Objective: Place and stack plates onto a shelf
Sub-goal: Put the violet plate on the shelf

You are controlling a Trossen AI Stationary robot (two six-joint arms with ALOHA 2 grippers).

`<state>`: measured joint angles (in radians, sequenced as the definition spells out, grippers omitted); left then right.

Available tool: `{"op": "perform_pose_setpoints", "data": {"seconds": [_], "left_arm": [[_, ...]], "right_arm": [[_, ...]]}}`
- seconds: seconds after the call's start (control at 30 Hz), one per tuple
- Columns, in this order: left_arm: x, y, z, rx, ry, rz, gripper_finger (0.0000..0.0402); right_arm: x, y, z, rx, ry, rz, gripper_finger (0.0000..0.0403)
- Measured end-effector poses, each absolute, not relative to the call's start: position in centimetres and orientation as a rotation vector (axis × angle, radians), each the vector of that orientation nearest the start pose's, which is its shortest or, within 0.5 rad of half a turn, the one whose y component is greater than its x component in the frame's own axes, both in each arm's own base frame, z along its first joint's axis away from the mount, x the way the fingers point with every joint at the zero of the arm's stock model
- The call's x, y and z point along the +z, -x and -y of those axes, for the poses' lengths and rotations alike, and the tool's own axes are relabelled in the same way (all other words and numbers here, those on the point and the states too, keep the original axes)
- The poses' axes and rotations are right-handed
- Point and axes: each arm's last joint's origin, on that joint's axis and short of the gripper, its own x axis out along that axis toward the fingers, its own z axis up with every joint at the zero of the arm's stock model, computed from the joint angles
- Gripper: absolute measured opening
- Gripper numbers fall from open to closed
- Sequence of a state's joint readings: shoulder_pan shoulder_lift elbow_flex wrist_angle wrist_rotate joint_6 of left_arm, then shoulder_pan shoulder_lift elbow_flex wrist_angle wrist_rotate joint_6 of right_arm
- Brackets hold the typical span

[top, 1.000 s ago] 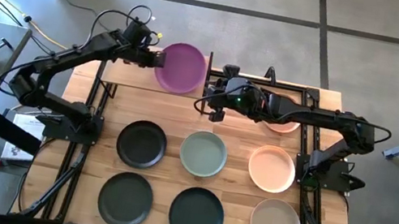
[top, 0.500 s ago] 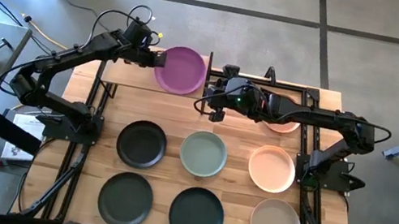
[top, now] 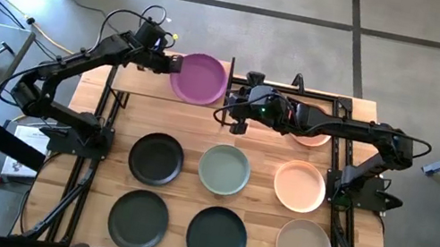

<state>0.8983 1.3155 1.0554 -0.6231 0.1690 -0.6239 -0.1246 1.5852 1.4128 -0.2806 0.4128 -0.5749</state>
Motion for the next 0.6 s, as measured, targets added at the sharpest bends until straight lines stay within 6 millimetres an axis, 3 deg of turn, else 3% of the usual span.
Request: {"op": "perform_pose_setpoints", "data": {"seconds": [0.6], "left_arm": [[28.25,-17.15,-20.90,0.946,1.003,-0.497,0.0017]], "right_arm": [[34.12,-35.51,5.59,-0.377,0.617,-0.617,0.0083]]}}
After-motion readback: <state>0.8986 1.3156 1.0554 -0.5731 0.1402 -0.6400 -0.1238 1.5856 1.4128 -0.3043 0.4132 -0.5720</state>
